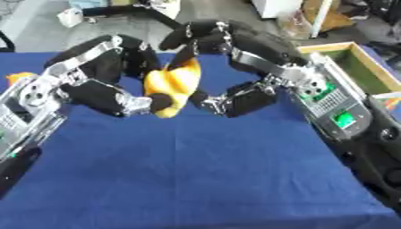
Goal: Pick up the objects with one hand, pass them to the other hand, and then place them into the box on the other side of the table.
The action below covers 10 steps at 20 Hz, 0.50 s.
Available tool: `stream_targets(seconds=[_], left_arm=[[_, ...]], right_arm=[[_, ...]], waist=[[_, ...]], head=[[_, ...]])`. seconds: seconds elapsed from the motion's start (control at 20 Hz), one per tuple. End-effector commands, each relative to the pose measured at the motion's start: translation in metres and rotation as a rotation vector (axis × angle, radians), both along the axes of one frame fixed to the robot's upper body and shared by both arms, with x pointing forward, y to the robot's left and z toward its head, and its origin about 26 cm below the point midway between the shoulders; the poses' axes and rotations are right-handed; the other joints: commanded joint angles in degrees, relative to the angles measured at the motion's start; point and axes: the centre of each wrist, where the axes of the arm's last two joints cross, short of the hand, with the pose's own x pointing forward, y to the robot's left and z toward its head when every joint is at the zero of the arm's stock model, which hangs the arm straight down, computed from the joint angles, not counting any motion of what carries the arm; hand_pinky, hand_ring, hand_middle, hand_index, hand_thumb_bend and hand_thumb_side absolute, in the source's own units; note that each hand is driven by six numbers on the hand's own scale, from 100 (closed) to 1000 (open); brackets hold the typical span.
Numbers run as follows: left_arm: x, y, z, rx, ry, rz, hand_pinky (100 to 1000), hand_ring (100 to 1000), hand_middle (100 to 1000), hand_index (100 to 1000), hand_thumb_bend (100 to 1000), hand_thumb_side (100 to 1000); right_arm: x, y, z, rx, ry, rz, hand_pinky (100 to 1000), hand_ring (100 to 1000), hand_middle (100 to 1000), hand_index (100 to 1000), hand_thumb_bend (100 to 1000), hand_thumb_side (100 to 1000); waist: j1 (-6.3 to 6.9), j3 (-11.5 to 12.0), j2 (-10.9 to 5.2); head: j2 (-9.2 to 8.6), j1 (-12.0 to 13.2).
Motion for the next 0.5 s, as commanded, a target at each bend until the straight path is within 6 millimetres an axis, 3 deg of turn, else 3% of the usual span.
stream_targets(seconds=[0.05,0.35,0.45,0.5], left_arm=[[0.0029,0.0096,0.0046,0.018,-0.017,0.030,409,398,379,492,487,100],[0.0032,0.0097,0.0041,0.014,-0.014,0.029,419,410,393,508,516,107],[0.0027,0.0096,0.0045,0.015,-0.016,0.026,440,438,428,541,582,161],[0.0023,0.0099,0.0051,0.013,-0.019,0.024,452,456,449,560,661,234]], right_arm=[[0.0010,-0.0036,0.0087,0.070,-0.008,-0.009,812,806,775,484,100,100],[0.0017,-0.0023,0.0069,0.113,-0.006,-0.019,809,797,762,452,108,100],[0.0017,-0.0021,0.0071,0.116,-0.010,-0.019,808,796,761,450,111,100],[0.0017,-0.0023,0.0076,0.118,-0.013,-0.020,808,795,761,449,114,100]], waist=[[0.39,-0.05,-0.51],[0.38,-0.04,-0.49],[0.39,-0.04,-0.50],[0.39,-0.05,-0.51]], head=[[0.31,0.07],[0.31,-0.16],[0.31,-0.20],[0.31,-0.22]])
